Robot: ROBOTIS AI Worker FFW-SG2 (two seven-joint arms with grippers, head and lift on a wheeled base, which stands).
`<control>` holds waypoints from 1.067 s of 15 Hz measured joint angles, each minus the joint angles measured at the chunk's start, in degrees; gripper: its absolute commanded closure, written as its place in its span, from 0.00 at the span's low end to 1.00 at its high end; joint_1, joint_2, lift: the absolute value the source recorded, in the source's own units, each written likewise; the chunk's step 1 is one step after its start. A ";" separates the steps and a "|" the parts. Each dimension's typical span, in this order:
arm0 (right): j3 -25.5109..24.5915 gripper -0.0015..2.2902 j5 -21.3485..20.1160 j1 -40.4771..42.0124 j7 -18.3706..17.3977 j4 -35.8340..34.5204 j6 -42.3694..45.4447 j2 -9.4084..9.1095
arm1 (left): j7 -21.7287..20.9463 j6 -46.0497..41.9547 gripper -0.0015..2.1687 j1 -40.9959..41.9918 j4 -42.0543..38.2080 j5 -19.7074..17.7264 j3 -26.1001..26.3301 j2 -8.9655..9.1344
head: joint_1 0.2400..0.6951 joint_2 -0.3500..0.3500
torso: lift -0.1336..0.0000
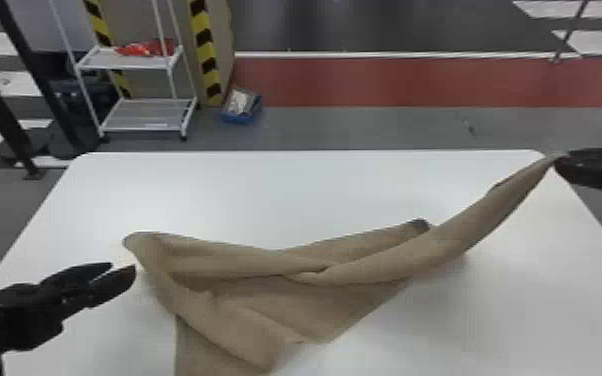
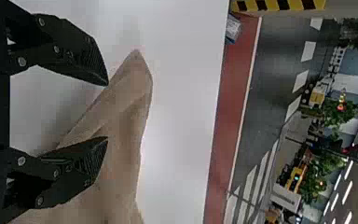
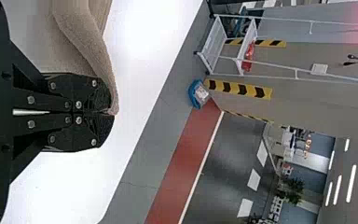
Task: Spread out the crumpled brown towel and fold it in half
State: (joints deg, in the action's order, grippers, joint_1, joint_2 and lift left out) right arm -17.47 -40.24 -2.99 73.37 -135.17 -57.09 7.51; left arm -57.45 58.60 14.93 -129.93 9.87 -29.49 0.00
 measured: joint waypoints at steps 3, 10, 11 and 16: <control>1.45 0.57 -0.21 -0.29 -0.78 0.75 -0.04 -0.19 | -10.86 -4.22 0.10 6.92 -2.96 -2.82 0.35 0.00 | 1.00 0.44 | 0.07; 1.87 0.57 0.15 -0.64 -1.30 1.40 -0.22 -0.30 | -12.76 -17.79 0.10 11.30 2.52 -0.40 6.56 0.00 | 1.00 0.34 | 0.07; 1.79 0.57 0.29 -0.59 -1.30 1.41 -0.28 -0.30 | -12.14 -18.98 0.10 11.08 3.51 0.56 7.64 0.00 | 1.00 0.33 | 0.07; 1.22 0.57 0.75 -0.10 -1.30 1.79 -0.39 -0.33 | -4.53 -32.26 0.10 10.38 8.39 5.84 10.94 0.00 | 1.00 0.33 | 0.07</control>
State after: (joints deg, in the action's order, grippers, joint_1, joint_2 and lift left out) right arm -16.25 -39.49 -3.09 72.07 -133.39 -57.48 7.17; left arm -61.98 26.34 25.30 -121.55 15.71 -18.55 0.00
